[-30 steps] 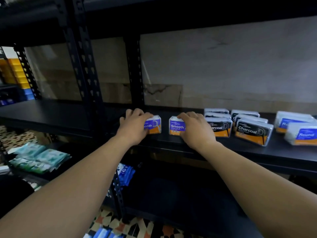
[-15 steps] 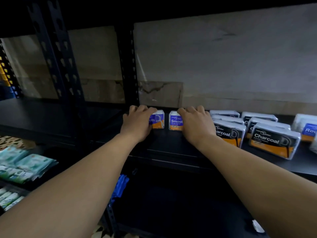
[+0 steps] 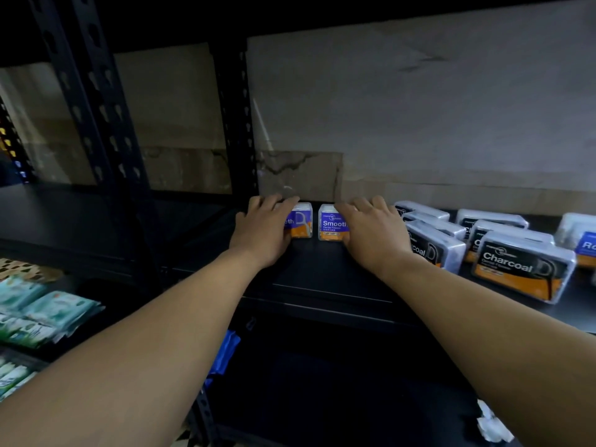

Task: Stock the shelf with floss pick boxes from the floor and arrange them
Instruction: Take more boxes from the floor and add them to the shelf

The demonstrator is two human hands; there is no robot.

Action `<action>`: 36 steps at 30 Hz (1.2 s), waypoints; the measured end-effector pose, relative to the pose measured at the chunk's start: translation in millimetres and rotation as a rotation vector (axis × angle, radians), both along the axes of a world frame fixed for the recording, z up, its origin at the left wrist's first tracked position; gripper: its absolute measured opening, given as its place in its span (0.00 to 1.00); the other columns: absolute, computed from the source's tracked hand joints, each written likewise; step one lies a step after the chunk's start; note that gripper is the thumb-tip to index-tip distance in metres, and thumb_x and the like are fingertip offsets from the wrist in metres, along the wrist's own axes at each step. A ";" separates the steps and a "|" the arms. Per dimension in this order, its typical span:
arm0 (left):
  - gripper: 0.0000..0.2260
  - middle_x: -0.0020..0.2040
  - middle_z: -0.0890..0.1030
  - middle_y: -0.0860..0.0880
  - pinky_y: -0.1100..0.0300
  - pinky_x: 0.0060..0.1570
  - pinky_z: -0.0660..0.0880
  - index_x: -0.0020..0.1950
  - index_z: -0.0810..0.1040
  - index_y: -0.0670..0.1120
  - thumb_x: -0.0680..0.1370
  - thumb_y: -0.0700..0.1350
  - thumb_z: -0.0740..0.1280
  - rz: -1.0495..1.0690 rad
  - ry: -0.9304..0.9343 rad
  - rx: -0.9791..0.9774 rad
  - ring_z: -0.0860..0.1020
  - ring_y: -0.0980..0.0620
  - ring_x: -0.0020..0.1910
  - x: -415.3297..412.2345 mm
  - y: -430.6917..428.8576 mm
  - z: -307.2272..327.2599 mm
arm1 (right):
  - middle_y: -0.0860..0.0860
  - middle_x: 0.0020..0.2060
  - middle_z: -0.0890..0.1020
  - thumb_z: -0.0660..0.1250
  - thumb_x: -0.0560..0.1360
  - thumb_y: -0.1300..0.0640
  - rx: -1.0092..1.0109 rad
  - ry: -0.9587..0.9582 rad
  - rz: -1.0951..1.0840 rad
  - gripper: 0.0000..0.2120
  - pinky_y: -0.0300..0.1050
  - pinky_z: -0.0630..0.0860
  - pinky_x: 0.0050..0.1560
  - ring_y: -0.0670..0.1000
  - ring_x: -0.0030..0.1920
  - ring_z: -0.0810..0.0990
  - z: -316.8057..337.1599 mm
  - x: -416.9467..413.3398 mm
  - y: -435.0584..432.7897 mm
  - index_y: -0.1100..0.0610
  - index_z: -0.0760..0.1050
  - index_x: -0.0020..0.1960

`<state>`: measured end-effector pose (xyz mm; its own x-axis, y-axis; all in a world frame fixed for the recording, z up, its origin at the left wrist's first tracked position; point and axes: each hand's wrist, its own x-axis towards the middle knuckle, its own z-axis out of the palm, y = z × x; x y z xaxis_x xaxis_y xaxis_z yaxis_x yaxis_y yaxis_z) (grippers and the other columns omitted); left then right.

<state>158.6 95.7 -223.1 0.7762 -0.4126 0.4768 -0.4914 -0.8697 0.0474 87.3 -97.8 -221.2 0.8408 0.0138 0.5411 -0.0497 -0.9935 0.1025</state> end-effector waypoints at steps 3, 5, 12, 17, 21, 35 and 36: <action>0.34 0.76 0.58 0.50 0.41 0.64 0.66 0.78 0.55 0.56 0.77 0.51 0.68 0.006 0.000 -0.027 0.57 0.44 0.73 -9.0 4.3 1.0 | 0.55 0.70 0.69 0.66 0.77 0.51 0.010 0.010 0.019 0.31 0.54 0.68 0.64 0.60 0.68 0.66 -1.1 -8.7 1.1 0.50 0.60 0.77; 0.33 0.75 0.59 0.50 0.42 0.65 0.66 0.78 0.56 0.56 0.77 0.53 0.68 0.008 0.009 -0.041 0.57 0.44 0.73 -17.1 7.4 2.7 | 0.57 0.69 0.69 0.66 0.77 0.50 0.019 -0.012 0.037 0.30 0.54 0.68 0.65 0.60 0.68 0.66 -1.3 -17.6 3.2 0.51 0.61 0.76; 0.23 0.68 0.70 0.50 0.45 0.61 0.69 0.72 0.69 0.52 0.78 0.53 0.65 -0.067 -0.017 -0.195 0.66 0.45 0.65 -70.7 28.6 -5.3 | 0.54 0.61 0.77 0.67 0.74 0.48 0.152 -0.041 0.110 0.25 0.54 0.71 0.61 0.59 0.63 0.71 -9.1 -71.2 14.3 0.52 0.70 0.70; 0.18 0.58 0.77 0.51 0.49 0.57 0.73 0.66 0.75 0.51 0.77 0.52 0.67 -0.159 -0.011 -0.368 0.72 0.49 0.58 -124.4 47.3 -30.6 | 0.52 0.53 0.80 0.68 0.74 0.46 0.251 -0.147 0.161 0.22 0.51 0.74 0.53 0.57 0.56 0.75 -25.4 -124.4 28.9 0.51 0.73 0.65; 0.15 0.47 0.78 0.56 0.52 0.50 0.76 0.63 0.77 0.54 0.76 0.54 0.67 -0.138 0.107 -0.371 0.76 0.53 0.48 -163.2 61.8 -64.4 | 0.48 0.47 0.81 0.68 0.74 0.46 0.329 -0.168 0.226 0.17 0.50 0.76 0.52 0.53 0.53 0.77 -55.4 -162.1 48.9 0.50 0.76 0.61; 0.31 0.64 0.78 0.51 0.60 0.54 0.73 0.76 0.65 0.54 0.75 0.58 0.69 -0.099 1.075 0.174 0.77 0.51 0.59 -190.2 94.6 -195.3 | 0.43 0.52 0.78 0.69 0.72 0.36 0.497 1.070 0.181 0.21 0.48 0.74 0.58 0.47 0.52 0.77 -180.6 -170.9 31.8 0.40 0.74 0.62; 0.32 0.65 0.78 0.51 0.60 0.55 0.73 0.77 0.64 0.54 0.76 0.58 0.69 -0.107 1.062 0.187 0.77 0.50 0.60 -190.4 94.0 -200.3 | 0.44 0.52 0.78 0.69 0.72 0.35 0.503 1.077 0.169 0.21 0.48 0.75 0.58 0.47 0.52 0.77 -186.0 -168.6 29.7 0.40 0.73 0.62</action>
<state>-31.8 189.7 -423.4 0.7111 -0.4990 -0.4953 -0.3514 -0.8624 0.3644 -81.4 -68.1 -407.2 0.8726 0.1567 -0.4625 -0.0418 -0.9197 -0.3904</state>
